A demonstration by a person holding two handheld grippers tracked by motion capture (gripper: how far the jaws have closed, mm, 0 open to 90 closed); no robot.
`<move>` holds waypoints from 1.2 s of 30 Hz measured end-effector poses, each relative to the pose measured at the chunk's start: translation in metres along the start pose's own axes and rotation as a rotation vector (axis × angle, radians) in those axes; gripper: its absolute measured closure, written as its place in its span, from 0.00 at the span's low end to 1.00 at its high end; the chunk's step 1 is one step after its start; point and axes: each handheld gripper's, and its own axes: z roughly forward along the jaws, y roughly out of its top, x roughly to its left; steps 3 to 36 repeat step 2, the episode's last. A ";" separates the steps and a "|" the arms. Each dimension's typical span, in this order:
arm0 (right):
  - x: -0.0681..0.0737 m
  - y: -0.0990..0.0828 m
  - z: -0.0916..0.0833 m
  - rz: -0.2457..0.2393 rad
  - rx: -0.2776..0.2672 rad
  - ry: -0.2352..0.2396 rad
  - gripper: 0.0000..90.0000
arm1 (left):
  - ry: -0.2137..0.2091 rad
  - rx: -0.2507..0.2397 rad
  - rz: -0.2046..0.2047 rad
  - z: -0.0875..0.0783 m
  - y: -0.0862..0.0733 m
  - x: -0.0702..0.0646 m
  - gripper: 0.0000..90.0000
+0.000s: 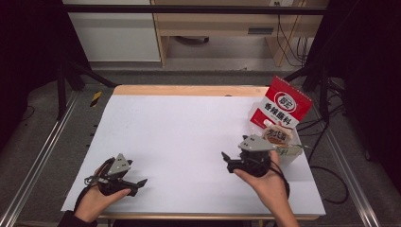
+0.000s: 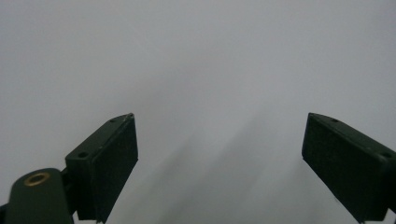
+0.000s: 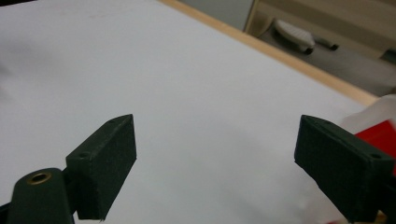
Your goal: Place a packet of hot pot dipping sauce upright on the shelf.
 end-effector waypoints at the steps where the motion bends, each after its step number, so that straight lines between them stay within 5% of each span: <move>1: 0.004 -0.003 0.004 0.006 0.002 0.008 0.14 | -0.002 -0.001 0.005 0.000 0.000 0.000 0.11; 36: 0.008 -0.007 0.009 0.013 0.003 0.018 0.14 | -0.007 -0.003 0.007 -0.001 0.000 0.001 0.10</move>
